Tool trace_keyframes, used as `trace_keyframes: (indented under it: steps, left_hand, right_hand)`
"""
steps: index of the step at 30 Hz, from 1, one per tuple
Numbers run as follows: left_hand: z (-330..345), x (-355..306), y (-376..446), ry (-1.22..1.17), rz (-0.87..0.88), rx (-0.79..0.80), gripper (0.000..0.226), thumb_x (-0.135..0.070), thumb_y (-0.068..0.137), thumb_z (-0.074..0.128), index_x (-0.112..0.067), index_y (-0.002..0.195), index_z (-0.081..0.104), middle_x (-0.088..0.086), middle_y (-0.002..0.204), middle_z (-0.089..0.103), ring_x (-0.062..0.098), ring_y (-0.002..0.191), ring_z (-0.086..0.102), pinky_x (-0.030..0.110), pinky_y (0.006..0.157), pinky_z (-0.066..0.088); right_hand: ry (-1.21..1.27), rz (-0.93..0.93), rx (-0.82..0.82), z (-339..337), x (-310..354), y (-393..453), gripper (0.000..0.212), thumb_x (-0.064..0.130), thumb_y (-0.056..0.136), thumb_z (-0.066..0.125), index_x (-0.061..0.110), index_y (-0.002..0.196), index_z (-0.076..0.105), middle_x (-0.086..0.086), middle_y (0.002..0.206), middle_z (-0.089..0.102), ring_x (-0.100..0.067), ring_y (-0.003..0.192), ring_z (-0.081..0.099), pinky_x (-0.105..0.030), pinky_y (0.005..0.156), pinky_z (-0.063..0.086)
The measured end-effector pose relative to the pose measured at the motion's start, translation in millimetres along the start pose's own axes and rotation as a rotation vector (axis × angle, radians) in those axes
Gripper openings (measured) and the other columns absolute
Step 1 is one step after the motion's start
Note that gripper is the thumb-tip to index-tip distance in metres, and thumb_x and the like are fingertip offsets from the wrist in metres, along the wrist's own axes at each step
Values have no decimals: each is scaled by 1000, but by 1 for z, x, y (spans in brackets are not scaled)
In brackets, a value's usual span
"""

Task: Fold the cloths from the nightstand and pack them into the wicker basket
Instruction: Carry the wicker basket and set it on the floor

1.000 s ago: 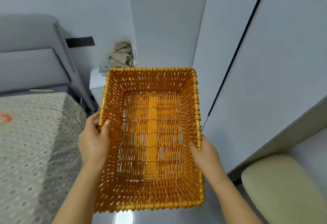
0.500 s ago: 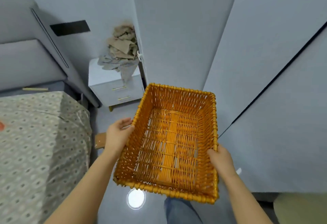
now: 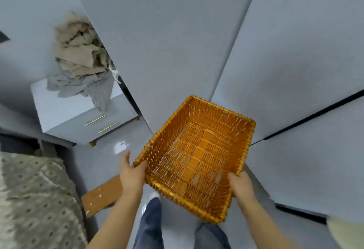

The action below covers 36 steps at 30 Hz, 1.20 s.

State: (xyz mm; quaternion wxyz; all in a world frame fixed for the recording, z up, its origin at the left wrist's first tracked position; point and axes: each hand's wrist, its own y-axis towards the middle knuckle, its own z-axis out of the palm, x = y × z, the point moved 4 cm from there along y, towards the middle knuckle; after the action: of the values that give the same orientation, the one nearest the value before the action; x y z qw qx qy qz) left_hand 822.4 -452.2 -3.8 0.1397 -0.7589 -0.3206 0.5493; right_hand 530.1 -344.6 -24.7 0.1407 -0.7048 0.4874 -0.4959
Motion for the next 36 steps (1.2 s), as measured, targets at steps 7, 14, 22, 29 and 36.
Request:
trace_keyframes:
  steps: [7, 14, 22, 29, 36]
  left_hand:
    - [57, 55, 122, -13, -360, 272, 21, -21, 98, 55, -12, 118, 54, 20, 121, 64, 41, 110, 62, 56, 99, 47]
    - [123, 155, 230, 109, -338, 251, 32, -12, 101, 48, -4, 132, 51, 13, 128, 60, 29, 108, 61, 48, 98, 49]
    - [198, 272, 311, 67, -286, 308, 24, -13, 100, 53, -5, 122, 56, 9, 113, 66, 25, 98, 65, 36, 81, 53]
    - [246, 334, 401, 105, -222, 304, 9, -12, 100, 52, -13, 99, 61, 8, 106, 68, 28, 99, 66, 48, 92, 53]
    - [265, 341, 461, 25, -193, 322, 22, -9, 101, 48, -5, 121, 56, 13, 118, 65, 31, 110, 62, 49, 96, 51]
  right_hand:
    - [217, 169, -134, 98, -43, 63, 25, 6, 92, 49, 16, 92, 72, -8, 88, 74, -30, 82, 68, -51, 82, 56]
    - [324, 278, -215, 177, -122, 169, 27, 6, 90, 45, 13, 111, 62, -9, 100, 68, -29, 88, 64, -45, 84, 54]
    - [354, 343, -191, 245, -242, 304, 31, 19, 83, 53, 20, 114, 56, -5, 103, 69, -27, 91, 68, -51, 84, 56]
    - [338, 314, -179, 312, -285, 389, 24, 17, 88, 50, 19, 112, 52, -9, 99, 68, -29, 82, 68, -50, 71, 59]
    - [451, 176, -212, 354, -271, 430, 32, 15, 97, 49, 20, 128, 44, 1, 113, 62, -18, 98, 62, -46, 85, 54]
